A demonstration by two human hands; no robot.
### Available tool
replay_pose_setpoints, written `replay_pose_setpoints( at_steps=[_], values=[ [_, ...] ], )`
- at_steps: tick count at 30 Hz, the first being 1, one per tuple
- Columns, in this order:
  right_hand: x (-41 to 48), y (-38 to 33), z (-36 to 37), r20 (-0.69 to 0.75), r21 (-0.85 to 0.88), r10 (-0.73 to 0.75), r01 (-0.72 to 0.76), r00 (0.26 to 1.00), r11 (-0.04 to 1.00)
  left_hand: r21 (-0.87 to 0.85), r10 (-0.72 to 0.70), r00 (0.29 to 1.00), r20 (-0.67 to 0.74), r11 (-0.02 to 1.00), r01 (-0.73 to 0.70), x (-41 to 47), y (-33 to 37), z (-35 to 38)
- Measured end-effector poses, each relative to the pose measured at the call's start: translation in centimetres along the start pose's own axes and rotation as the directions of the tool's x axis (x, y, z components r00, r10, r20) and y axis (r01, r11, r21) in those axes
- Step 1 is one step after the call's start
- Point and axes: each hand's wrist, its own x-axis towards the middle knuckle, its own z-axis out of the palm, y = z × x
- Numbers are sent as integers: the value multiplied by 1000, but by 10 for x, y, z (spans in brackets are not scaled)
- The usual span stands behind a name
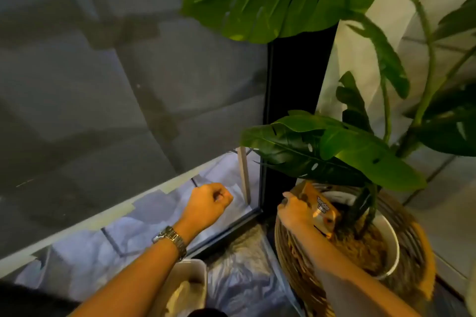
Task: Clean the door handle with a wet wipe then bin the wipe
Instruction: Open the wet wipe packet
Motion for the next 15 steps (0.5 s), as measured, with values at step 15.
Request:
replay_pose_setpoints(
  at_steps=[15],
  values=[
    [39,37,16,237,-255,164,-101,957,962,29,-53,989,139,998,50,18,-20,24]
  ],
)
